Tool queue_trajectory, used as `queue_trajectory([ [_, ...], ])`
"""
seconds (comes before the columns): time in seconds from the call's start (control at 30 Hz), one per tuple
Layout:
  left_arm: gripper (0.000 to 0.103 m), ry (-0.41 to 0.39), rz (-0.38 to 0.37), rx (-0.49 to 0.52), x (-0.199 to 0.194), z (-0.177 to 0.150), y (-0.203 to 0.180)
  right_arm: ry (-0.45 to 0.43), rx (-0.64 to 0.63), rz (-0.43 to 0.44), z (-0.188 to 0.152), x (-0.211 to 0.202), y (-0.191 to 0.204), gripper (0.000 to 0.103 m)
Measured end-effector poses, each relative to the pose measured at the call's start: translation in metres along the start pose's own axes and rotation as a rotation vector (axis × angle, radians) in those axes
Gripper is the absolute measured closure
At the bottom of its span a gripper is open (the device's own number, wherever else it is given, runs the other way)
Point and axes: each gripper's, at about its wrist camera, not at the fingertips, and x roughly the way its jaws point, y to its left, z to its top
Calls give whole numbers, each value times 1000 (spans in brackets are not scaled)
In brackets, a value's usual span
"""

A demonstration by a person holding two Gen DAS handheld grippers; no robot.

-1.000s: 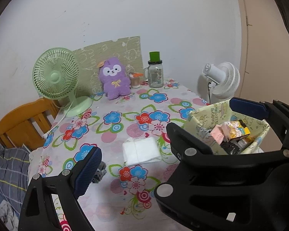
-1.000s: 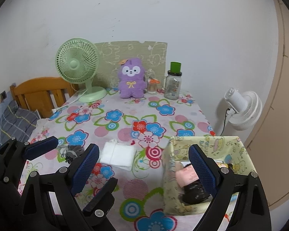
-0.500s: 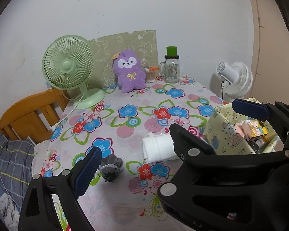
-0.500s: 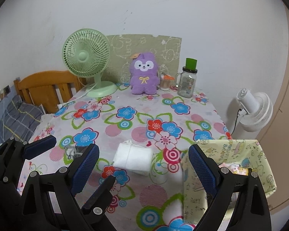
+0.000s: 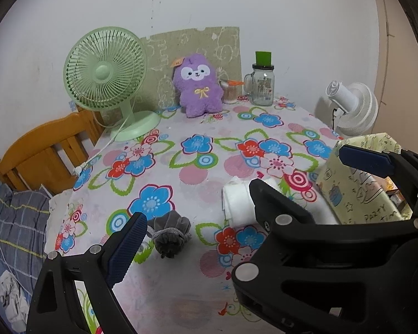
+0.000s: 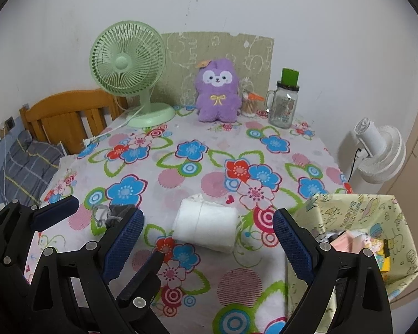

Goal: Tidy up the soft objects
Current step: 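Grasp the grey knitted pouch with the left tool while the right tool grasps the tissue pack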

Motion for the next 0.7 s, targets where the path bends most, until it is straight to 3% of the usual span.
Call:
queue_trajectory([
  [0.7,8,79,57,-10,53,-9,24,102,68,6,-11,65,-2,7],
])
